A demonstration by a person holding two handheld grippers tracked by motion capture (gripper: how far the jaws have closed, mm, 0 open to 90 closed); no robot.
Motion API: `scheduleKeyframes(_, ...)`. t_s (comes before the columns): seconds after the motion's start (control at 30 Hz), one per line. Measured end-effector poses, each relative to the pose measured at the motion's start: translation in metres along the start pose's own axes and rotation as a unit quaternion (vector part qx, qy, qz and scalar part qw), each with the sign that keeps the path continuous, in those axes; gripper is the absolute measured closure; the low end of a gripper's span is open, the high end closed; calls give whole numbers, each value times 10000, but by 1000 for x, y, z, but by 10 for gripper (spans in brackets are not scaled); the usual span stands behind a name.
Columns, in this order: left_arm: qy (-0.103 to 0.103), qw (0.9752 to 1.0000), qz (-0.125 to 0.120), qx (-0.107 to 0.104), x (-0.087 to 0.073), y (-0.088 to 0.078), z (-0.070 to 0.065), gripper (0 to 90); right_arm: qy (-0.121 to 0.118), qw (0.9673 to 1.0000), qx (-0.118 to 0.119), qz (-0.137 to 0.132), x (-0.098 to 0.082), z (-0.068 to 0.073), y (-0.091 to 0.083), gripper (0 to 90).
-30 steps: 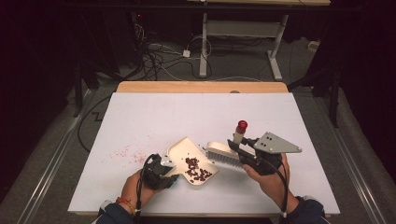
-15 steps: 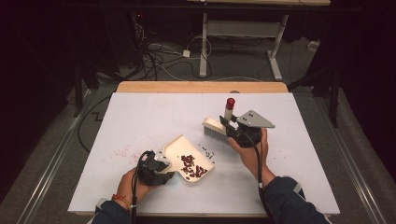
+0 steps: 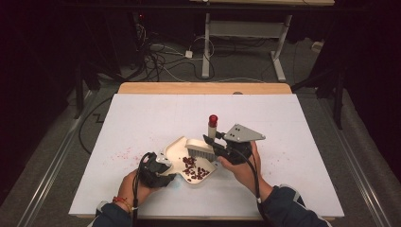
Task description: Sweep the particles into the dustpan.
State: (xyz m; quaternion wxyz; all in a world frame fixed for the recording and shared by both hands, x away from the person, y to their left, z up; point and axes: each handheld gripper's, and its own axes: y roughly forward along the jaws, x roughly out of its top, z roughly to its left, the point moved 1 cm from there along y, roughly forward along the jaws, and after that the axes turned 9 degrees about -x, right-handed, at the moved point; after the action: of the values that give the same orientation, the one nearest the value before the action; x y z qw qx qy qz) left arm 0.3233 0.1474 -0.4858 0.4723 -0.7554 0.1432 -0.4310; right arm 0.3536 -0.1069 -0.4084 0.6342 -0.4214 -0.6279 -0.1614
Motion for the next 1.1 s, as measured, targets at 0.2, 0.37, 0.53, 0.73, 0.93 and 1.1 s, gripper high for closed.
scheduleKeyframes(0.2, 60, 10000, 28, 6, 1, -1, -1, 634, 26, 9994, 60, -330, 14, -6, -16, 704)
scheduleKeyframes(0.37, 107, 9999, 63, -22, 0, 0, -4, 634, 14, 9994, -196, -298, 11, -24, -32, 704)
scheduleKeyframes(0.53, 171, 9998, 121, -15, 1, 0, -10, 634, -125, 9978, -647, -93, -1, -39, -40, 704)
scheduleKeyframes(0.73, 166, 9997, 157, -22, 2, 1, -16, 634, -117, 9957, -891, 232, -20, -44, -49, 704)
scheduleKeyframes(0.93, 157, 9998, 127, 11, 5, 3, -19, 634, -71, 9979, -596, 238, -20, -24, -52, 705)
scheduleKeyframes(1.1, 136, 9998, 118, 3, 5, 4, -18, 634, 63, 9998, -192, 96, -14, -7, -49, 705)
